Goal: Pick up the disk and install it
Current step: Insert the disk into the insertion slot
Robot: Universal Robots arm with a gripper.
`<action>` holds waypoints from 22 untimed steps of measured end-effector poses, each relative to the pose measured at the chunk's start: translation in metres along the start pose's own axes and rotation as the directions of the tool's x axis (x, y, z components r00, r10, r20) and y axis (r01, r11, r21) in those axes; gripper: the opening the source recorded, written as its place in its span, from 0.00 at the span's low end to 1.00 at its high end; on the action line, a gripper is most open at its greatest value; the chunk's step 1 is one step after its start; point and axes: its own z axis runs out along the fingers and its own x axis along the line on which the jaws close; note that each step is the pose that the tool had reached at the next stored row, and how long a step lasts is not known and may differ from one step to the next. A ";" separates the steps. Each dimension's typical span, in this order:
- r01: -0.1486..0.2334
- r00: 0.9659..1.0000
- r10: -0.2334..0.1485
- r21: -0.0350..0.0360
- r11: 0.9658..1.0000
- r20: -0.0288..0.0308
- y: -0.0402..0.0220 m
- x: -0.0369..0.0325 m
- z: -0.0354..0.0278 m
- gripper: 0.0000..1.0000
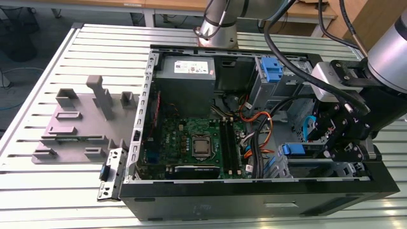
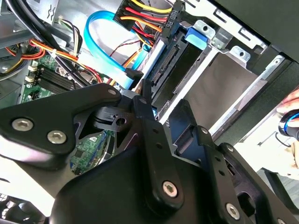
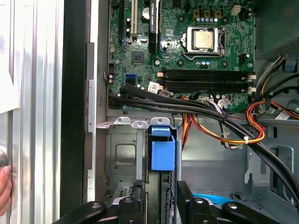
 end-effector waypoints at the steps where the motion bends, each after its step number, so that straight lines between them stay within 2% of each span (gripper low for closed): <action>1: 0.000 1.000 0.000 0.000 1.000 0.000 0.0000 0.0000 -0.0003 0.42; 5: 0.000 1.000 0.000 0.000 1.000 0.000 0.0000 -0.0001 -0.0037 0.42; 12: 0.000 1.000 0.000 0.000 1.000 0.000 0.0001 -0.0001 -0.0042 0.42; 19: 0.000 1.000 0.000 0.000 1.000 0.000 0.0002 -0.0002 -0.0078 0.42; 22: 0.001 1.000 -0.002 0.019 1.000 0.007 0.0019 -0.0002 -0.0078 0.42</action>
